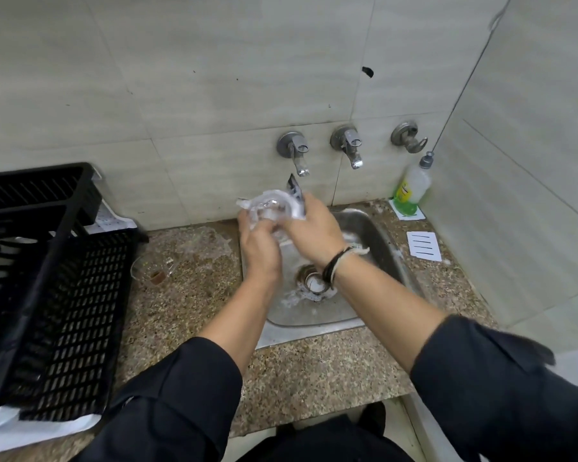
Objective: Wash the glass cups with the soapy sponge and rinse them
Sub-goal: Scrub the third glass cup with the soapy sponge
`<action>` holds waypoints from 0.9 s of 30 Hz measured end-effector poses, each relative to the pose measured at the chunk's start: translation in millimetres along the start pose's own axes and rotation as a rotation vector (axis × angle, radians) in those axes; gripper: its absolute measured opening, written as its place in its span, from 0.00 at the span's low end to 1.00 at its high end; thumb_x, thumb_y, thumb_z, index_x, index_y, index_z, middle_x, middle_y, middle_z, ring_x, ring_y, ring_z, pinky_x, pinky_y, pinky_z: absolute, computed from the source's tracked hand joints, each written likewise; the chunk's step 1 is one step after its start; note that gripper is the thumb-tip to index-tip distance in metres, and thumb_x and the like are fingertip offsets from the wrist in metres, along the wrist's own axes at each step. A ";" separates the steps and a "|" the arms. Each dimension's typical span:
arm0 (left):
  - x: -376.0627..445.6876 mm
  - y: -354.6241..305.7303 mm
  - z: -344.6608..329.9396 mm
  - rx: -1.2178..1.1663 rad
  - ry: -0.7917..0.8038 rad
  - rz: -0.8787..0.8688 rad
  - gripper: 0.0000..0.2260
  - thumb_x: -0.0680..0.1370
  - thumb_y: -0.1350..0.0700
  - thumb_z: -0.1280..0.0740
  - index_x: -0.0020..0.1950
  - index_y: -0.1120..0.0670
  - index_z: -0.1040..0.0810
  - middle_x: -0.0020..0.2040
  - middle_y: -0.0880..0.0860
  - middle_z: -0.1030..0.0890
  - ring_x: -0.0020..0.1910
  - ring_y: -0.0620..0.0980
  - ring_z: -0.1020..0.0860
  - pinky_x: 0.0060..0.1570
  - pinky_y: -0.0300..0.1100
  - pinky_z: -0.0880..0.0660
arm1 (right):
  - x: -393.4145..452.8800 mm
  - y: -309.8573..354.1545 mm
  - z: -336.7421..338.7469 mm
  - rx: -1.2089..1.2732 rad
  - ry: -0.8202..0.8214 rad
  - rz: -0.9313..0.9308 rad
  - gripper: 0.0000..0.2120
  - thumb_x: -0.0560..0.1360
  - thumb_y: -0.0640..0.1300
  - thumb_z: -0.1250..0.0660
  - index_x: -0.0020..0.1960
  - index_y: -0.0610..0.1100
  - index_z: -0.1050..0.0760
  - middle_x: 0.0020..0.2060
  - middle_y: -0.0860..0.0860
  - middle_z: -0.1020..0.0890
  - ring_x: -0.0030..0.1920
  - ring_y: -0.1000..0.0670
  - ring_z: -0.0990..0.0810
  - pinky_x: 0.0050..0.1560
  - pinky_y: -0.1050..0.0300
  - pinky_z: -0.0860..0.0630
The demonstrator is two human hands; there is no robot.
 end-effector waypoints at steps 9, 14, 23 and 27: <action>3.5 10.1 -18.2 0.118 0.061 0.055 0.14 0.79 0.64 0.36 0.64 0.64 0.22 0.49 0.55 0.17 0.44 0.48 0.18 0.38 0.37 0.22 | -2.2 -13.9 8.7 0.144 -0.220 -0.107 0.14 0.77 0.46 0.36 0.60 0.42 0.24 0.54 0.45 0.18 0.55 0.43 0.19 0.58 0.48 0.22; 9.1 1.2 -2.5 0.336 0.017 -0.053 0.33 0.71 0.51 0.24 0.73 0.53 0.33 0.66 0.52 0.23 0.60 0.49 0.21 0.61 0.45 0.23 | 12.4 2.8 27.1 -0.201 -0.221 0.164 0.13 0.75 0.39 0.36 0.58 0.41 0.23 0.47 0.42 0.16 0.49 0.38 0.18 0.50 0.47 0.22; 23.5 -49.4 -18.2 0.752 0.160 -0.436 0.16 0.77 0.61 0.34 0.62 0.47 0.24 0.54 0.46 0.17 0.52 0.46 0.20 0.51 0.45 0.23 | -21.3 26.3 7.7 -0.486 -0.091 0.445 0.27 0.72 0.37 0.37 0.70 0.36 0.35 0.55 0.35 0.19 0.51 0.32 0.19 0.47 0.44 0.24; 5.8 -39.6 -35.8 0.678 0.287 -0.487 0.18 0.75 0.64 0.35 0.58 0.44 0.24 0.50 0.44 0.17 0.49 0.43 0.19 0.52 0.44 0.22 | 3.9 41.5 13.6 -0.514 -0.042 0.424 0.27 0.71 0.38 0.33 0.70 0.44 0.27 0.74 0.40 0.31 0.72 0.43 0.28 0.68 0.51 0.29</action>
Point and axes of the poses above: each hand's wrist, its own x-axis towards the middle knuckle, its own z-axis out of the back of the hand, y = z × x, the point moved 10 cm from there along x, towards the middle knuckle
